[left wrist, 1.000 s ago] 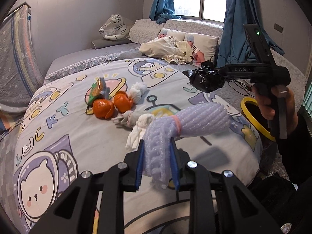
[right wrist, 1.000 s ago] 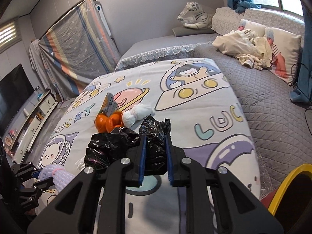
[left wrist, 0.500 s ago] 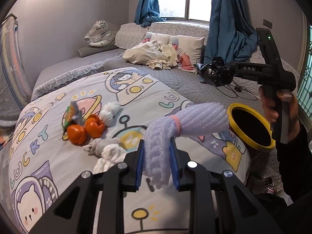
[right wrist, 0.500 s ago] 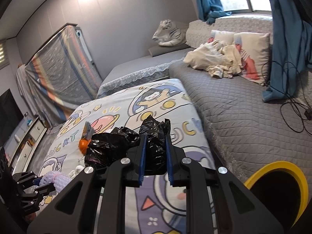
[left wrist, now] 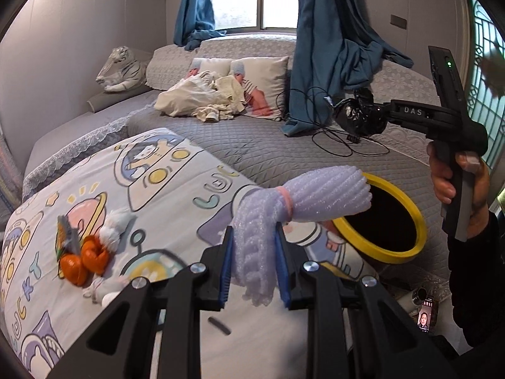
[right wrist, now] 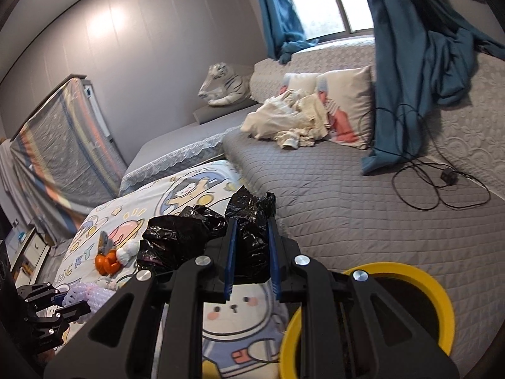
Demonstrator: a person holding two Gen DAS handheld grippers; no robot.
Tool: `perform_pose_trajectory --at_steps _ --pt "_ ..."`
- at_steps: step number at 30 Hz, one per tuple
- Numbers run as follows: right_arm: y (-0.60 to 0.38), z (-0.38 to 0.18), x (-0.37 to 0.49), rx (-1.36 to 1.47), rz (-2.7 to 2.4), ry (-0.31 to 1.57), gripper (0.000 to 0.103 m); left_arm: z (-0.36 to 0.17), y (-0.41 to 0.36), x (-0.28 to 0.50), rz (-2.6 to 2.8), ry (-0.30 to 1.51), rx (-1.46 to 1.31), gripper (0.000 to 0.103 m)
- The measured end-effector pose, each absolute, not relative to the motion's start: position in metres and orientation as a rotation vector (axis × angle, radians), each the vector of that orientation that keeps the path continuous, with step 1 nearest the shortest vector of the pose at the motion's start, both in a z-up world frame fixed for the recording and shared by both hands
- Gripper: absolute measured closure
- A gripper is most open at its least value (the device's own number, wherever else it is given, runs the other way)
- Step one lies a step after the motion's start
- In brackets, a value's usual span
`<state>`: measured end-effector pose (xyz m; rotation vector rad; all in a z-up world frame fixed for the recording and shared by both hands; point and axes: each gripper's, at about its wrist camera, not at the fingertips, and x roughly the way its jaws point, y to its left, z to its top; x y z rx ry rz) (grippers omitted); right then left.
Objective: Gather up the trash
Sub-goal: 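Carry the foam net and black bag in both tools over the yellow bin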
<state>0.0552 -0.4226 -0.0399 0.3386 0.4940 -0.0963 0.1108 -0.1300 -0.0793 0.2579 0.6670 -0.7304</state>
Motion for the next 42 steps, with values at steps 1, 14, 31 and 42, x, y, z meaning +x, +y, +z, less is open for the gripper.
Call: perform_pose_trajectory --at_steps 1,14,31,42 --pt "-0.43 -0.04 0.049 0.343 -0.114 0.489 0.086 -0.078 -0.136 0.111 -0.74 0.664 0.262 0.08" --pt "-0.502 -0.059 -0.015 0.371 -0.341 0.462 0.086 -0.073 -0.231 0.101 -0.891 0.655 0.353 0.08" --pt "-0.549 -0.11 -0.036 0.406 -0.518 0.534 0.086 -0.118 -0.324 0.095 -1.031 0.74 0.446 0.08" --pt "-0.563 -0.143 -0.028 0.475 -0.528 0.612 0.085 -0.162 -0.366 0.091 -1.083 0.837 0.497 0.08"
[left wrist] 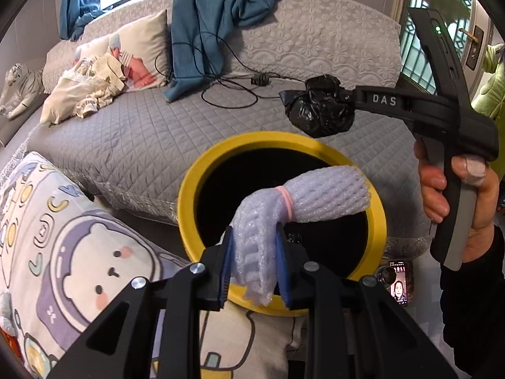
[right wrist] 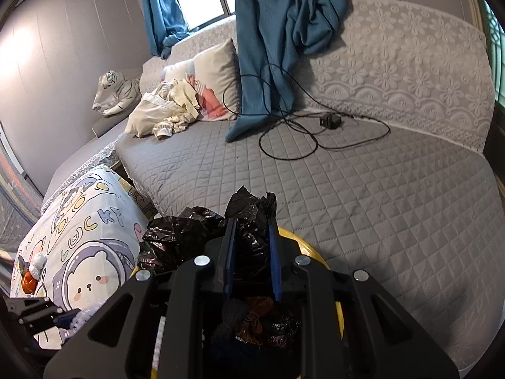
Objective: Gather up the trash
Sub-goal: 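Open both tools to drop the foam net and black bag into the bin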
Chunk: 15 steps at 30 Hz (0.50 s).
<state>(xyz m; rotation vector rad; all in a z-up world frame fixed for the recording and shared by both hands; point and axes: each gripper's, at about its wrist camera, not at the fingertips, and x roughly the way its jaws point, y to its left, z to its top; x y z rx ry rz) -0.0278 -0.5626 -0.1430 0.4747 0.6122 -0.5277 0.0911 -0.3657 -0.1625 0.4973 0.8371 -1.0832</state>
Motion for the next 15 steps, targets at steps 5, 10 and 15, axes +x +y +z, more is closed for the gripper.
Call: perform_pose_trajectory --at_steps 5,10,15 --pt "-0.567 -0.154 -0.024 0.499 -0.52 0.635 0.085 -0.171 -0.372 0.092 -1.089 0.864 0.494 0.079" --pt "-0.568 -0.159 -0.023 0.506 -0.517 0.648 0.081 -0.176 -0.371 0.094 -1.098 0.887 0.464 0.072" --pt "-0.574 -0.161 -0.024 0.533 -0.527 0.644 0.062 -0.178 -0.366 0.099 -1.09 0.896 0.433 0.051"
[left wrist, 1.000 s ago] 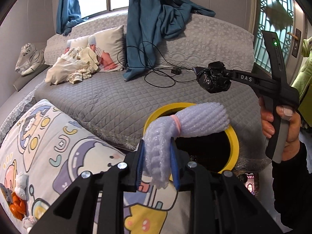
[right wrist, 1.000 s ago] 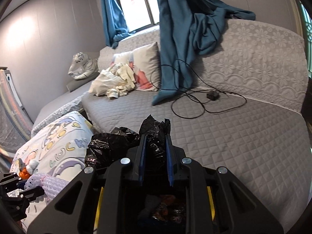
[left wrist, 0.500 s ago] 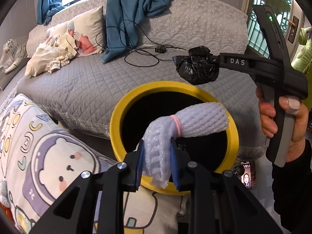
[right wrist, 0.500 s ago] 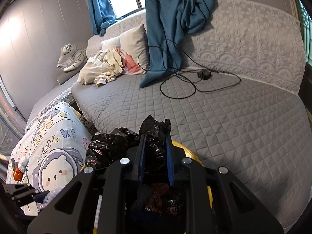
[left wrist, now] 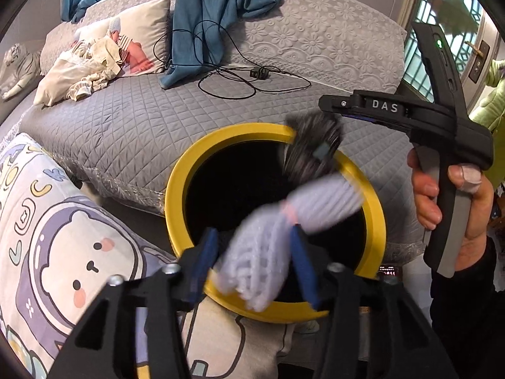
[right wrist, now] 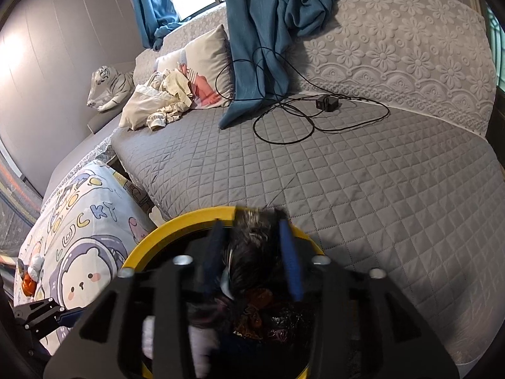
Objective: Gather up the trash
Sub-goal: 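Open both tools to drop the foam net and black bag into the bin, then move both open tools back over the white cloth bundles on the bed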
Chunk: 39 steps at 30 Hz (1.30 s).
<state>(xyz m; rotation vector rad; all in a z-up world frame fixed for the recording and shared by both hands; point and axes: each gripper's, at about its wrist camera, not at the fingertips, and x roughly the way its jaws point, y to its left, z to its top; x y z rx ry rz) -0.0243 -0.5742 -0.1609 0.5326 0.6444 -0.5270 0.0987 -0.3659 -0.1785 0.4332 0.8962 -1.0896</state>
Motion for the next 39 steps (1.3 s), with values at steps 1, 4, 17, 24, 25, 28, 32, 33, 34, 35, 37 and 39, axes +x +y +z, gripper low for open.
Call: perform_pose_trajectory --at_steps 1,4,17,24,25,28,32,33,34,35,37,39 --pt "-0.574 -0.161 -0.025 0.534 -0.531 0.643 0.062 -0.178 -0.364 0.099 -1.088 0.895 0.427 0.048" --pt "-0.575 -0.159 -0.026 0.537 -0.533 0.64 0.062 -0.176 -0.358 0.101 -1.088 0.888 0.391 0.031" --pt "-0.549 -0.13 -0.017 0.499 -0.46 0.572 0.058 -0.134 -0.298 0.126 -0.986 0.78 0.213 0.018" --pt "-0.509 -0.103 0.009 0.427 -0.357 0.548 0.052 -0.106 -0.247 0.136 -0.907 0.712 0.149 0.016" --pt "-0.5 -0.099 0.015 0.414 -0.335 0.546 0.052 -0.103 -0.235 0.138 -0.887 0.701 0.137 0.015" --pt "-0.479 -0.09 0.032 0.386 -0.279 0.545 0.049 -0.096 -0.207 0.144 -0.835 0.688 0.11 0.015" --pt "-0.442 -0.081 0.062 0.349 -0.191 0.55 0.048 -0.088 -0.163 0.153 -0.743 0.669 0.077 0.014" --pt "-0.432 -0.079 0.069 0.338 -0.17 0.554 0.048 -0.086 -0.151 0.155 -0.725 0.665 0.067 0.014" --pt "-0.422 -0.077 0.077 0.328 -0.149 0.556 0.048 -0.084 -0.14 0.157 -0.702 0.66 0.058 0.014" --pt "-0.414 -0.076 0.083 0.321 -0.134 0.558 0.048 -0.083 -0.129 0.158 -0.68 0.656 0.05 0.014" --pt "-0.392 -0.073 0.099 0.305 -0.087 0.568 0.048 -0.082 -0.111 0.161 -0.649 0.653 0.031 0.014" --pt "-0.372 -0.072 0.113 0.285 -0.047 0.579 0.048 -0.08 -0.09 0.162 -0.616 0.647 0.016 0.013"
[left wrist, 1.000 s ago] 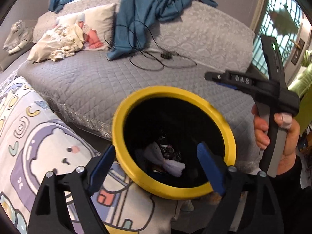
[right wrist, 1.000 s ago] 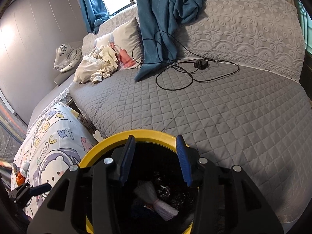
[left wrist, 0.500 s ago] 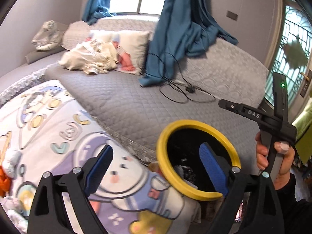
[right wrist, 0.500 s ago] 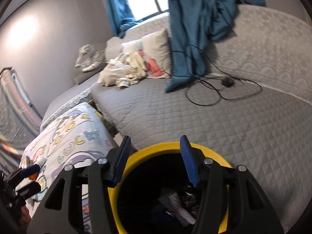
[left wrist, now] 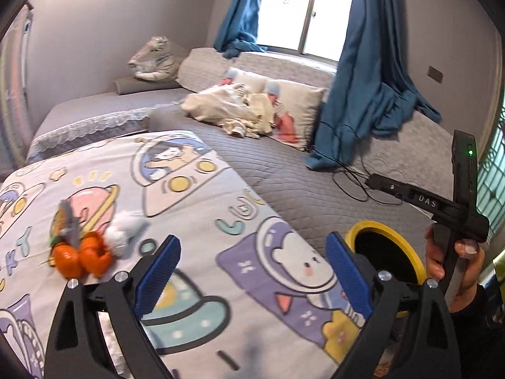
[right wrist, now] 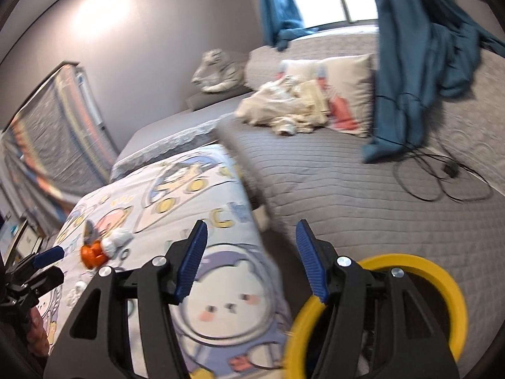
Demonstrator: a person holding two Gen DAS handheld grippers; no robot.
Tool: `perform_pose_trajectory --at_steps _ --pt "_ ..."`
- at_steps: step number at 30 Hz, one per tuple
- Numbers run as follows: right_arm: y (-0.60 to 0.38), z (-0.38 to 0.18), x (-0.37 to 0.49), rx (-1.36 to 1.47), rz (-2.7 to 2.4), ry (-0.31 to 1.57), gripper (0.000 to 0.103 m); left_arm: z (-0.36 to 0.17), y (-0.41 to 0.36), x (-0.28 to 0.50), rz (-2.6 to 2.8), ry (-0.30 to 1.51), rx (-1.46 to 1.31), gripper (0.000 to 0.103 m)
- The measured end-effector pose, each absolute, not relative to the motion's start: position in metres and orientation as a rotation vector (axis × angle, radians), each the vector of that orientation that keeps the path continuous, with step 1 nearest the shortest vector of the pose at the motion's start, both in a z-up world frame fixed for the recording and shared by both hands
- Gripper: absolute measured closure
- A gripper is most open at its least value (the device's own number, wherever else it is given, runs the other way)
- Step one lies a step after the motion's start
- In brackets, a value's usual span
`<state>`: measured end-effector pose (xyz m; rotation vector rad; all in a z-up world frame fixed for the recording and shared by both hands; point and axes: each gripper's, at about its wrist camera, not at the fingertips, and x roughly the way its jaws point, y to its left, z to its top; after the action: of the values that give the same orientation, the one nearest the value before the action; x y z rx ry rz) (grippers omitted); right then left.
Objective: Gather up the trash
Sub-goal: 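Move both open tools back over the white cloth bundles on the bed, then grasp a white cloth bundle with the left tool while the right tool grasps a white tissue wad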
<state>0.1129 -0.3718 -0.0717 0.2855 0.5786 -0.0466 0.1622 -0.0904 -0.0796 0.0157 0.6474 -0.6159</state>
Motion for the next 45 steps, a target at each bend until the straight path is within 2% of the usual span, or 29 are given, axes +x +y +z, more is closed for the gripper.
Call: perform_pose_trajectory --at_steps 8,21,40,42,45 --pt "-0.299 -0.072 0.163 0.234 0.095 0.622 0.047 -0.089 -0.029 0.167 -0.507 0.652 -0.015 0.013" --pt "-0.186 -0.104 0.24 0.137 0.303 0.73 0.047 -0.137 0.044 0.167 -0.425 0.729 -0.103 0.013" --pt "-0.114 -0.169 0.33 0.106 0.377 0.955 0.047 -0.179 0.05 0.18 -0.445 0.844 -0.126 0.013" --pt "-0.112 -0.172 0.335 0.111 0.381 0.969 0.047 -0.18 0.048 0.181 -0.451 0.85 -0.122 0.015" --pt "-0.107 -0.174 0.338 0.104 0.382 0.971 0.047 -0.185 0.044 0.184 -0.455 0.872 -0.108 0.025"
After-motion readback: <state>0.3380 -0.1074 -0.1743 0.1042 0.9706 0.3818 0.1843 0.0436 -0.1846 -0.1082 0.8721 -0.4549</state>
